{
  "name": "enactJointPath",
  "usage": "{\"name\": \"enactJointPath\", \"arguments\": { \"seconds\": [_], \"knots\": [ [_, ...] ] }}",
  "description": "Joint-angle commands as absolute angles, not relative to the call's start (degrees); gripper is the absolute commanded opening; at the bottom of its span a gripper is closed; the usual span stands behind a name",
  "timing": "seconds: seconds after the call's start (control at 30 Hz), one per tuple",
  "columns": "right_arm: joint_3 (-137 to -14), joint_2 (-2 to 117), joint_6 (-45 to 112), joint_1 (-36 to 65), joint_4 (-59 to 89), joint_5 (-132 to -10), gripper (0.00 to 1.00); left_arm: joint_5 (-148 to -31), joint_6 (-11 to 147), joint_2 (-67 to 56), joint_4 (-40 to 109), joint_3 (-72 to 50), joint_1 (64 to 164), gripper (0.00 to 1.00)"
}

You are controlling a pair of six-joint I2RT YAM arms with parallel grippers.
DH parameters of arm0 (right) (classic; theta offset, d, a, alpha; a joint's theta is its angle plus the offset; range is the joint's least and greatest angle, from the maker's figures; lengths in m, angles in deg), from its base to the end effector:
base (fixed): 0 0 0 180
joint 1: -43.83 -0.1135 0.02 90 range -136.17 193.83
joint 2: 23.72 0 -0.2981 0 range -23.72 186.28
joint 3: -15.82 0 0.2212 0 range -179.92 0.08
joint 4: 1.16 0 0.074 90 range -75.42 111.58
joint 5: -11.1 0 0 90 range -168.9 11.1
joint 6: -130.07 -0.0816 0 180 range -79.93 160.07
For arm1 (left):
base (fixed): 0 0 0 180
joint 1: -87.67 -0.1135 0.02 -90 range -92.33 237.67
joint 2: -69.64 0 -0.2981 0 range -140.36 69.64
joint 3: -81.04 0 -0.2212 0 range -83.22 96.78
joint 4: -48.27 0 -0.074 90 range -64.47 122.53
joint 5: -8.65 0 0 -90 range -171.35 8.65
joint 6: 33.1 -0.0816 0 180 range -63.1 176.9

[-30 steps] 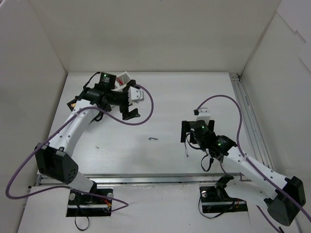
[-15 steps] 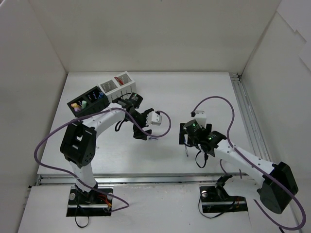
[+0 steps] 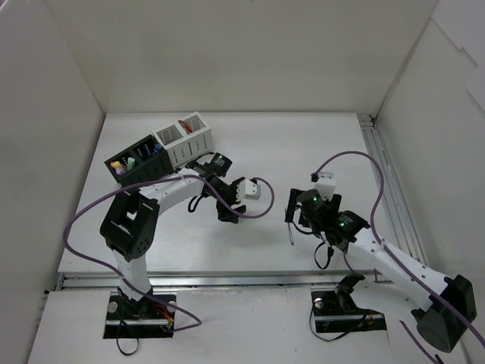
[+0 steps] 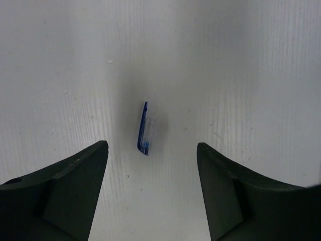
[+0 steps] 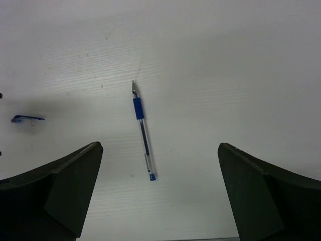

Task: Sort the stationery into containers
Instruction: Move the pen cap to the center of the board.

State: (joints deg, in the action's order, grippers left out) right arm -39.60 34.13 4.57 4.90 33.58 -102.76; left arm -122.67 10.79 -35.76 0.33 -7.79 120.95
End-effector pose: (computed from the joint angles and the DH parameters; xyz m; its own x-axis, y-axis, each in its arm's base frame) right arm 0.1769 0.1005 0.2667 -0.5707 0.2217 -0.7906 0.0092 0.9645 0.2638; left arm 0.2854 -0.2518 0.2269 -0.0298 0.6670 -0.7445 0.9972 -0.0317 -0.0684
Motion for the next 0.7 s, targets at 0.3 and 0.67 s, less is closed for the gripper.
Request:
{"name": "enactJointPath", "arguments": {
  "seconds": [0.3,0.67],
  "knots": [
    [-37.6,22.4,2.3,5.6,36.8,-107.8,0.98,-125.2,17.8,-39.9,-1.0,-2.5,122.3,0.56],
    [-40.2,21.9,4.6,5.6,40.0,-109.9,0.98,-120.7,28.9,-42.1,7.5,-7.7,124.0,0.33]
  ]
}}
